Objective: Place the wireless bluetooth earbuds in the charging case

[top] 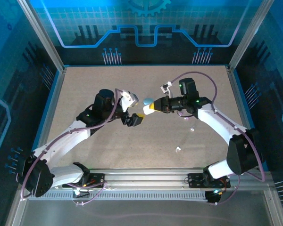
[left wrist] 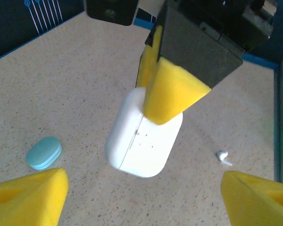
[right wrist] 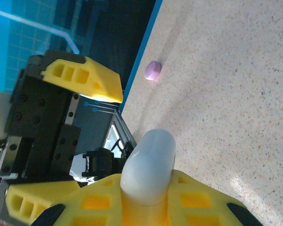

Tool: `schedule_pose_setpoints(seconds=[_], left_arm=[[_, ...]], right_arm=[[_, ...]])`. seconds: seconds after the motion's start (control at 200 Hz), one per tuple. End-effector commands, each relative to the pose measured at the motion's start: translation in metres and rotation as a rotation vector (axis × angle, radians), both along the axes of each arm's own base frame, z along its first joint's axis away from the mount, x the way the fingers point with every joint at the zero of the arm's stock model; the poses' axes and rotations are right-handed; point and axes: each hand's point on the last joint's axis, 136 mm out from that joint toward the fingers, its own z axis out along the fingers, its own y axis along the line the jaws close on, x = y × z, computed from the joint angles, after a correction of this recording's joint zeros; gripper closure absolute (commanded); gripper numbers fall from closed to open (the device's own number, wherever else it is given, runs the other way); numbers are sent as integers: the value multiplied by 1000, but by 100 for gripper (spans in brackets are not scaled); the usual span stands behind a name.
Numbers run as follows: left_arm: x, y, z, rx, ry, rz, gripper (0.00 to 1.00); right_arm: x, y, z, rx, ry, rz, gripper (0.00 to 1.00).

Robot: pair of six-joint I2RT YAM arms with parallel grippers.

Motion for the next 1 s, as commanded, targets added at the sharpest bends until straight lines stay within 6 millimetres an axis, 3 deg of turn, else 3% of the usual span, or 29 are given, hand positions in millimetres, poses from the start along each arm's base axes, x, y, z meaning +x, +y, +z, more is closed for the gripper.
schedule_pose_setpoints(seconds=[0.0, 0.085, 0.265, 0.505, 0.655, 0.84, 0.996], left_arm=[[-7, -2, 34, -208, 63, -46, 15], [3, 2, 42, -310, 169, -8, 16], [10, -11, 61, -518, 353, -50, 20], [12, -23, 101, -713, 426, -196, 27], [10, -27, 106, -721, 432, -220, 30], [-1, -39, 113, -697, 419, -277, 32], [-3, -44, 121, -708, 405, -302, 39]], right_arm=[[0, -5, 26, 66, -96, 14, 84], [2, -9, 38, 91, -153, 14, 84], [-1, -12, 77, 164, -319, 29, 83], [-10, -16, 116, 229, -464, 22, 82], [-14, -17, 130, 263, -516, 19, 82], [-13, -17, 135, 277, -527, 9, 82], [-13, -14, 134, 281, -525, 17, 82]])
